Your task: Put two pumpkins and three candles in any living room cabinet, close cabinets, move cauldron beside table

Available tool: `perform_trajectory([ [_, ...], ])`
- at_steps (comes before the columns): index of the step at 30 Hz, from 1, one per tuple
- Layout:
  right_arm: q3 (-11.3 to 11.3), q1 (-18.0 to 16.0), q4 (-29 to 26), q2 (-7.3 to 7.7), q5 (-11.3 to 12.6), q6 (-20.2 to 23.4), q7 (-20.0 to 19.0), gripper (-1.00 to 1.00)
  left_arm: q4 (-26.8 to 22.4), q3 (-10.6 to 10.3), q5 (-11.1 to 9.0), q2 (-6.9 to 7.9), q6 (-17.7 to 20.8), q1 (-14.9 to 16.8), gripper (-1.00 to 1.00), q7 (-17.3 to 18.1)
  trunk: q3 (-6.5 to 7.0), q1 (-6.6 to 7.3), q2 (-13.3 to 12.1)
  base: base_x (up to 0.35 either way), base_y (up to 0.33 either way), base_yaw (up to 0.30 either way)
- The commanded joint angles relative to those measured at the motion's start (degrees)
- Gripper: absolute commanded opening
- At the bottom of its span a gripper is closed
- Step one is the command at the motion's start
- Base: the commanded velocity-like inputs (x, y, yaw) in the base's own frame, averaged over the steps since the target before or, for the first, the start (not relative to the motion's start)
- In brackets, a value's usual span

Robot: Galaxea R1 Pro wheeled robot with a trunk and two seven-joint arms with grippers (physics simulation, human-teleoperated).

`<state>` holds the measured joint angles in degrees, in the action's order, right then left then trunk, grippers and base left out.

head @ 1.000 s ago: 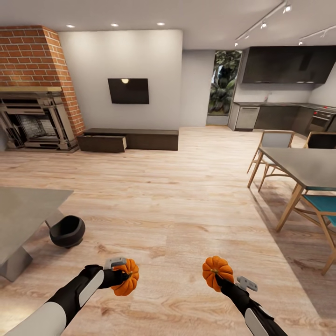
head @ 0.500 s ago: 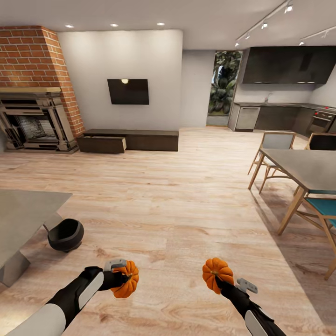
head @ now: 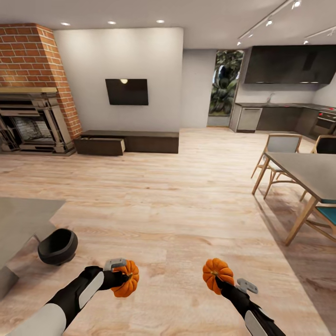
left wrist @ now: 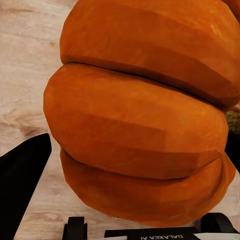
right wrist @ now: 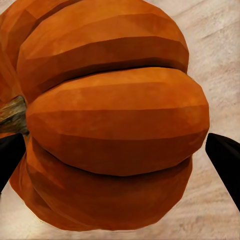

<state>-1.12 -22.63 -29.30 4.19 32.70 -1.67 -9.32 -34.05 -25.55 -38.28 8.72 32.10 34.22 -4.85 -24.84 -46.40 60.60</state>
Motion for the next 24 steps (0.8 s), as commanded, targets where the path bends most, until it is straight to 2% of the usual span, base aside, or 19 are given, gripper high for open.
perform_trajectory([
  [1, -0.1, 0.0, 0.0, 0.03, 0.6, -0.2, -0.2, -1.0, -0.1, -0.4, -0.6, 0.08, 0.1, 0.1, -1.0, -0.7, -0.06, -0.04, 0.0, 0.329, 0.0, 0.0],
  [24, -0.1, 0.0, 0.0, -0.02, 0.9, -0.2, -0.2, -1.0, -0.1, -1.2, -0.2, 0.09, 0.0, 0.1, -1.0, -0.7, -0.06, -0.04, 0.0, 0.329, 0.0, 0.0],
])
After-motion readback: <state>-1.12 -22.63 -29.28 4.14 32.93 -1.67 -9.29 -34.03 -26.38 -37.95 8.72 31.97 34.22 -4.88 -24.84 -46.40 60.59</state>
